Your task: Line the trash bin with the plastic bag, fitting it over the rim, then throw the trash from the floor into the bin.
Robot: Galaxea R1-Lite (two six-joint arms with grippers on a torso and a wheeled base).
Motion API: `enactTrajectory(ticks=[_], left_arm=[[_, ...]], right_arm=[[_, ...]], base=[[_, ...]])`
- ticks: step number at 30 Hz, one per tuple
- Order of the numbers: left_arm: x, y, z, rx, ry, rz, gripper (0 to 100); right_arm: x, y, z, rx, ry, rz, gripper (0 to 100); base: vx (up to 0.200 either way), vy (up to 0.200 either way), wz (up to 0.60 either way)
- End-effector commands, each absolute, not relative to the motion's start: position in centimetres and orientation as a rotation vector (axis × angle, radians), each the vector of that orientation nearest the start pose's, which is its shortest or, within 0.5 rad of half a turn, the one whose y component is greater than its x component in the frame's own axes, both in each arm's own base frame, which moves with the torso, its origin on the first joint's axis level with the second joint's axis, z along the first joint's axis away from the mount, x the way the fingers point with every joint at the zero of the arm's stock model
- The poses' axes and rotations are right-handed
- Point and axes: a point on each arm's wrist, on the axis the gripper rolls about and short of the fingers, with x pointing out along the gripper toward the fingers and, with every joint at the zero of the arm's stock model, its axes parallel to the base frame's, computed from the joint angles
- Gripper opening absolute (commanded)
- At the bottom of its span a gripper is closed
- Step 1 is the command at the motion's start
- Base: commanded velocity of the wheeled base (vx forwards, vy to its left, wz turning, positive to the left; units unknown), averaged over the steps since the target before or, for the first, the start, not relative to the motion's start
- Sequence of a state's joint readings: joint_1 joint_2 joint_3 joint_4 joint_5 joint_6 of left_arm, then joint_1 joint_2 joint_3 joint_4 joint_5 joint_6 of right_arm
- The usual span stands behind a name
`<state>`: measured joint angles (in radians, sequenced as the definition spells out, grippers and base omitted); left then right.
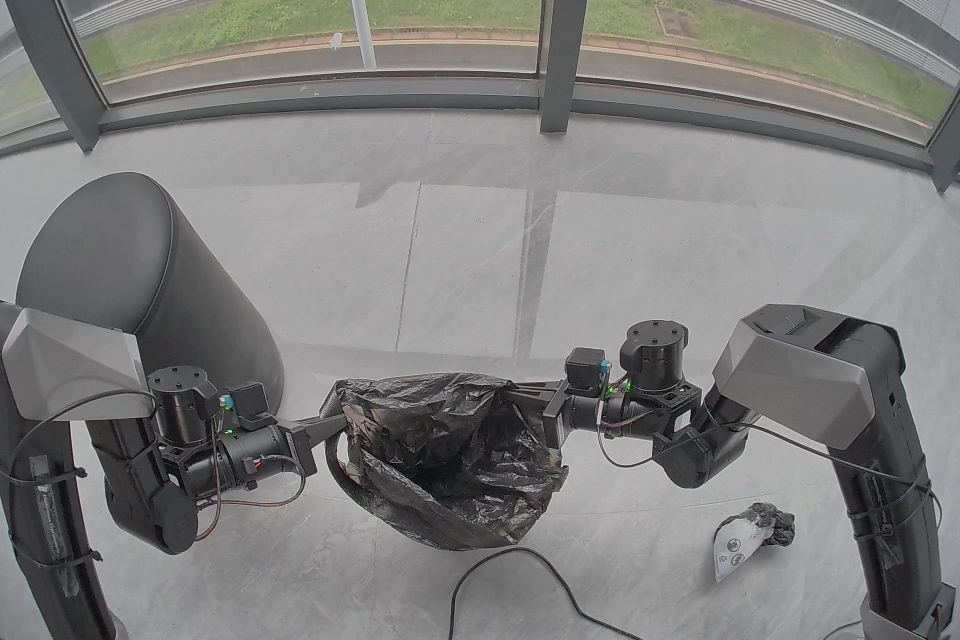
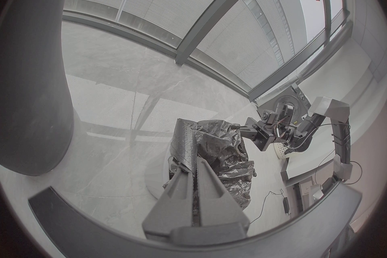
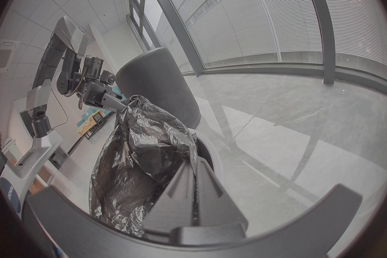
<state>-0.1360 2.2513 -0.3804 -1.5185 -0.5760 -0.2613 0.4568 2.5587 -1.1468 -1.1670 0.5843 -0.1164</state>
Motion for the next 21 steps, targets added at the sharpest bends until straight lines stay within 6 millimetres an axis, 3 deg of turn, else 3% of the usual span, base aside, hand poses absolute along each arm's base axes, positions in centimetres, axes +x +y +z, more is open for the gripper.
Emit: enactTrajectory(ticks=[1,7,20,21], left_arm=[[29.9,-5.2,0.4,-0.328,0.455,-0.644,0],[30.2,-5.2,0.0,-0.320,0.460,-0.624,0],[30.7,-5.4,0.0,-0.311,0.444,-0.612,0],[30.7,-5.4,0.0,-0.311,0.444,-0.612,0]], right_arm=[[39.9,20.8,-0.1,-0.092,0.146,1.046,0],[40.3,20.1,0.9,-0.093,0.121,1.027,0],[40.5,20.1,-2.3,-0.089,0.195,1.024,0],[40.5,20.0,-2.6,-0.089,0.203,1.024,100]], base=[[0.000,0.000,0.00],[0.000,0.000,0.00],[0.000,0.000,0.00],[0.000,0.000,0.00]])
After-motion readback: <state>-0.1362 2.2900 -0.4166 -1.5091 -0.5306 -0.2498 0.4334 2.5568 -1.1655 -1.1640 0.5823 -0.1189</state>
